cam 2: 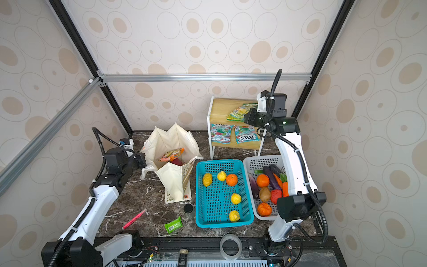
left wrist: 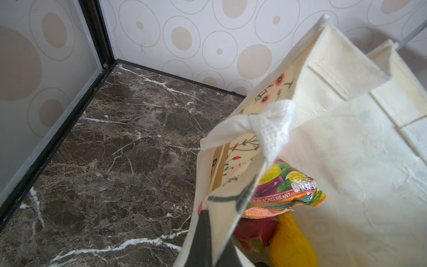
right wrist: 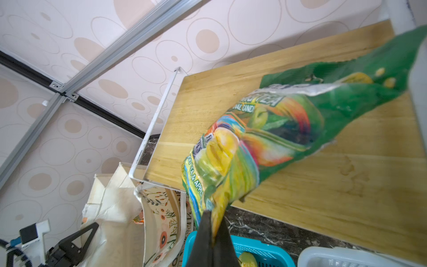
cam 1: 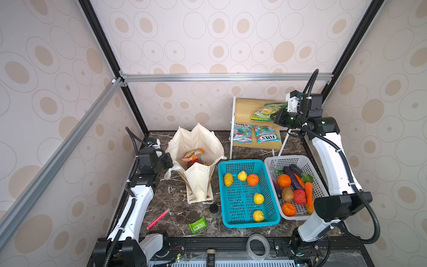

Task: Place the food into the grocery bag and tie it
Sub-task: 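Lift the green candy bag off the shelf and carry it to the tote bag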

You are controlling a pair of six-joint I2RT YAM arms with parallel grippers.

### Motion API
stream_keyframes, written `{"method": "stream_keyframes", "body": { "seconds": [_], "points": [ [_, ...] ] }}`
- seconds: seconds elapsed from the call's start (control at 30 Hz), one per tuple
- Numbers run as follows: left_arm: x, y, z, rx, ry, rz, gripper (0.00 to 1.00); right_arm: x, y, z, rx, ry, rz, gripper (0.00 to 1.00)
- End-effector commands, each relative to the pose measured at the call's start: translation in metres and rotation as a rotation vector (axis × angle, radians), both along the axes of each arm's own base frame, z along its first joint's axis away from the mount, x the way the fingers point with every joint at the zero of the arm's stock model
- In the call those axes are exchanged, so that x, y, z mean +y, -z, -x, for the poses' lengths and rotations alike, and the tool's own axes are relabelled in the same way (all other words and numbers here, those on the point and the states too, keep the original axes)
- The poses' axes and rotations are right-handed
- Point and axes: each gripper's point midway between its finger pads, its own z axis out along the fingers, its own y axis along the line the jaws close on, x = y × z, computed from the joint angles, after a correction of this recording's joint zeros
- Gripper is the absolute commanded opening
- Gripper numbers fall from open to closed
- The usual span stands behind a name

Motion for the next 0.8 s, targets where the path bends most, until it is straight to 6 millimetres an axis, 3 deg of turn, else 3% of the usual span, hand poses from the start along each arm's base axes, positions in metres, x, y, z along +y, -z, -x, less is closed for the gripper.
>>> {"method": "stream_keyframes", "body": {
  "seconds": [0.0, 0.33, 0.57, 0.77],
  "points": [
    [0.000, -0.015, -0.002, -0.050, 0.005, -0.002, 0.00, 0.011, -0.039, 0.024, -0.082, -0.066, -0.034, 0.00],
    [0.000, -0.015, -0.001, -0.050, 0.005, -0.001, 0.00, 0.050, -0.070, 0.072, -0.152, -0.181, -0.021, 0.00],
    [-0.001, -0.016, -0.001, -0.052, 0.008, 0.000, 0.00, 0.099, -0.070, 0.103, -0.168, -0.273, 0.028, 0.00],
    [-0.001, -0.016, -0.001, -0.052, 0.007, 0.000, 0.00, 0.158, -0.060, 0.120, -0.162, -0.396, 0.057, 0.00]
  ]
}}
